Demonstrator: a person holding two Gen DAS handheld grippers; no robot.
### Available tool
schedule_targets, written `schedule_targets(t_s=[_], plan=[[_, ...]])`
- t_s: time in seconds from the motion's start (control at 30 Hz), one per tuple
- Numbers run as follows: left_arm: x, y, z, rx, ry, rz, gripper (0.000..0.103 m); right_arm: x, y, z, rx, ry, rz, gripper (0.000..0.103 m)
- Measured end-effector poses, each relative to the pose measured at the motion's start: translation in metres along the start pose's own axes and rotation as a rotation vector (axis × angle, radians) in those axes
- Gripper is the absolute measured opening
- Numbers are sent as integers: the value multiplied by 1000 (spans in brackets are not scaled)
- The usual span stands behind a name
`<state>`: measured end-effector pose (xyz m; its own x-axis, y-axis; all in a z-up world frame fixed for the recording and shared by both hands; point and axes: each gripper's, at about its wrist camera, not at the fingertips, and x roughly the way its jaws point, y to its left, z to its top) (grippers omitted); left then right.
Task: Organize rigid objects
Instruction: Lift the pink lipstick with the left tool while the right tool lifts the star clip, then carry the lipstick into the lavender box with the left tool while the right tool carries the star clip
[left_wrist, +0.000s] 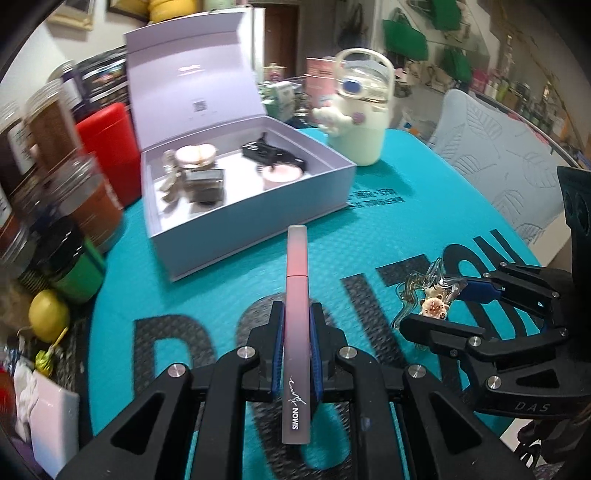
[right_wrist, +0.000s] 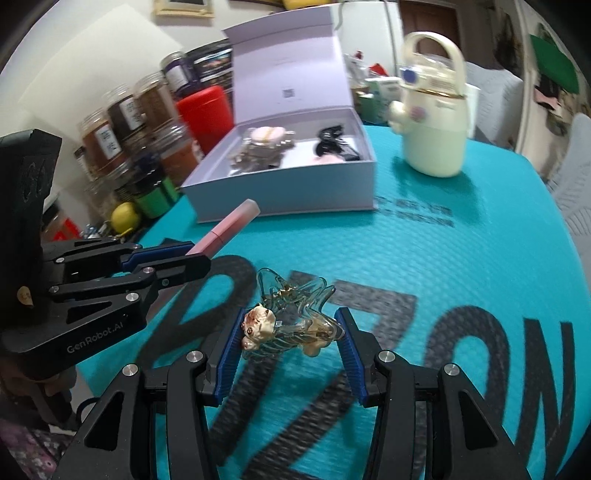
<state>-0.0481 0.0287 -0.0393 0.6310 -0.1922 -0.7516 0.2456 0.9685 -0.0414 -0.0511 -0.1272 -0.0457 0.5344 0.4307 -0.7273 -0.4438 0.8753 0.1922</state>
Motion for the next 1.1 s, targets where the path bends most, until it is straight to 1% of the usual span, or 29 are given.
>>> schedule_targets(t_s=[0.3,0.53,0.73,0.87,1.1], plan=[[-19,23,-12,-41,-18,55,13,10,34,6,-70,10,46,48],[-26,28,-9,-39,-41,45,13,12,48,13,-96,6,67,48],[-30,29,7,-27,-73,33,13,9,49,26,-111,-10,54,48],[-31,31,21,-21,-94,11,13,6,49,39,-123,-24,44,48],[-31,34,47,-12,-140,18,13,4,45,65,-127,-50,33,48]])
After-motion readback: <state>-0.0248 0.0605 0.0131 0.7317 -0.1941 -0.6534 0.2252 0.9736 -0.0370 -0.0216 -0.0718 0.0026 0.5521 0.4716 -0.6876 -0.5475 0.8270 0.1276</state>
